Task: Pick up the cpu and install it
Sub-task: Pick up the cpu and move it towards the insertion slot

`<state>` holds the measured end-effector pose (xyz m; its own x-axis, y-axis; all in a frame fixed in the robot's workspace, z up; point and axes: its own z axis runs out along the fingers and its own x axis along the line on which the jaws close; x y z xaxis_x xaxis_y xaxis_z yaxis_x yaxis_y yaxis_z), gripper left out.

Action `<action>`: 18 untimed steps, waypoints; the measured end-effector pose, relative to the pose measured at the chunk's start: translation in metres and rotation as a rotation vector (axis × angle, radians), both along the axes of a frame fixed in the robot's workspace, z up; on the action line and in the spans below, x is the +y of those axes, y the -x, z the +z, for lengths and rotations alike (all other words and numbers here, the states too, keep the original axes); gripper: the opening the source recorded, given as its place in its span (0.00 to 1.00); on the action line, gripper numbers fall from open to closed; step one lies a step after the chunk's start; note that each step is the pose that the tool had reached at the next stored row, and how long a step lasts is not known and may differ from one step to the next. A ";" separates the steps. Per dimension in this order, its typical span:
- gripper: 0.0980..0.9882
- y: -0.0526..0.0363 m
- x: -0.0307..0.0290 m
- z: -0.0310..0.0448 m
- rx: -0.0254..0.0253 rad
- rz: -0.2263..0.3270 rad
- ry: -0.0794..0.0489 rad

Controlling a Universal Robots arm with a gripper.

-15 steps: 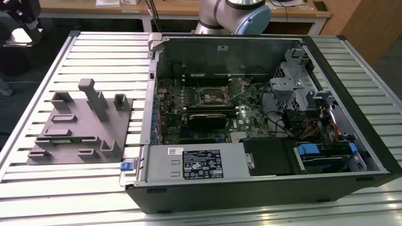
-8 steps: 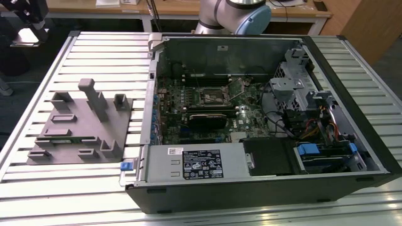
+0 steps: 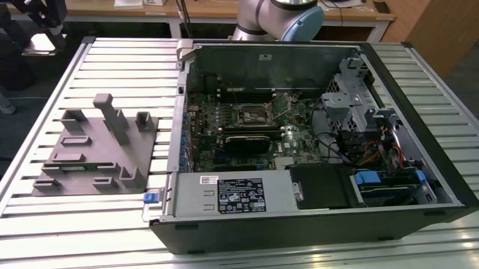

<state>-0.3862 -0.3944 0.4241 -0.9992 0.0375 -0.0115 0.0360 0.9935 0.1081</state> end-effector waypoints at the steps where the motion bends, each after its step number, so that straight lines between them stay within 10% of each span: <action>1: 0.50 -0.0016 0.0000 -0.0001 -0.0001 0.000 0.000; 18: 0.50 -0.0260 0.0002 -0.0001 -0.0001 0.000 -0.002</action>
<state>-0.3601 -0.3942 0.4241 -0.9992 0.0372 -0.0115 0.0357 0.9933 0.1097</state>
